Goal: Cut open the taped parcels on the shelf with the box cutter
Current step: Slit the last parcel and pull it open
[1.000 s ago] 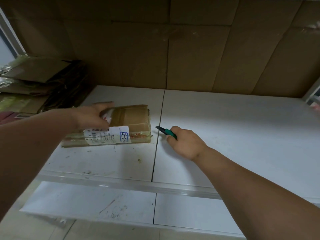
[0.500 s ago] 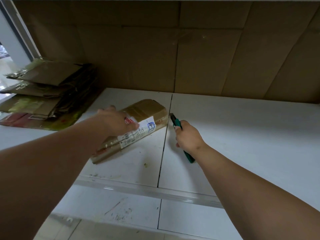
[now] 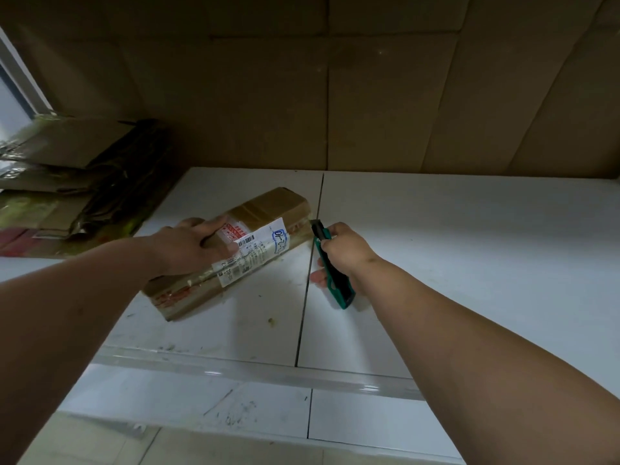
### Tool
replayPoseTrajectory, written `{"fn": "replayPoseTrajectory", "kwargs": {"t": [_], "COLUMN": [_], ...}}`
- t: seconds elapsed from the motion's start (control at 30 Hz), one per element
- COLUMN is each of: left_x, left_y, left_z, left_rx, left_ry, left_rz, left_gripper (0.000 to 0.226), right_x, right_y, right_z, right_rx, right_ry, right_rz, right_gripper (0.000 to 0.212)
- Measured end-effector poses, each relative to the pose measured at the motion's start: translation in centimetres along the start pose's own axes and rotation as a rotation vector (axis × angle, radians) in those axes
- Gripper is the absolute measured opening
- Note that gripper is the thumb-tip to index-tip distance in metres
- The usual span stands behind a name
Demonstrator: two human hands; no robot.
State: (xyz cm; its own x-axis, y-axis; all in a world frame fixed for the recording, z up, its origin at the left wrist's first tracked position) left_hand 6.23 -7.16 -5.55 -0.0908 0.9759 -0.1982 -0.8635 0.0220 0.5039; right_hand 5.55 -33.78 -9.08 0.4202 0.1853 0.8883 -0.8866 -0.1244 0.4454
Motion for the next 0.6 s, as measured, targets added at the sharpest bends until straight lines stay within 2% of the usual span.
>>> {"fn": "replayPoseTrajectory", "kwargs": {"t": [0.2,0.4,0.5,0.6], "left_x": [0.8,1.1,1.0,1.1], "left_y": [-0.8,-1.4,-1.6,-1.8], "left_z": [-0.4,-0.6,-0.7,-0.8], "left_rx": [-0.043,-0.050,-0.073,-0.079], "left_ry": [-0.054,-0.109,-0.143,-0.162], "left_rz": [-0.010,0.008,0.016,0.033], "left_gripper": [0.096,0.118,0.116,0.103], "right_x": [0.3,0.3,0.4,0.9], "right_y": [-1.1,-1.4,-1.4,-1.0], "right_z": [-0.6,-1.4,-1.6,-1.9], "right_rx": [-0.063,-0.062,-0.054,-0.056], "right_ry": [-0.065,-0.198,-0.227,-0.231], "right_rz": [-0.025,-0.102,-0.130,-0.121], "right_gripper": [0.022,0.021,0.021,0.020]}}
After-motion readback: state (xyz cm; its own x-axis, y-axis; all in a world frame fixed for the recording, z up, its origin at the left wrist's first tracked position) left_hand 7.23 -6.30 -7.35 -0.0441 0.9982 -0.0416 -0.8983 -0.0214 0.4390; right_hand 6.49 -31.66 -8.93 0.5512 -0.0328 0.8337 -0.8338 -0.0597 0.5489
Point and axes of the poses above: each hand's wrist, its own y-axis away from the middle knuckle, its own z-axis out of the back of the hand, x = y × z, the point moved 1 cm from there along -y, towards the middle knuckle, and after that the axes turned 7 degrees about x, right-handed, at the moved point
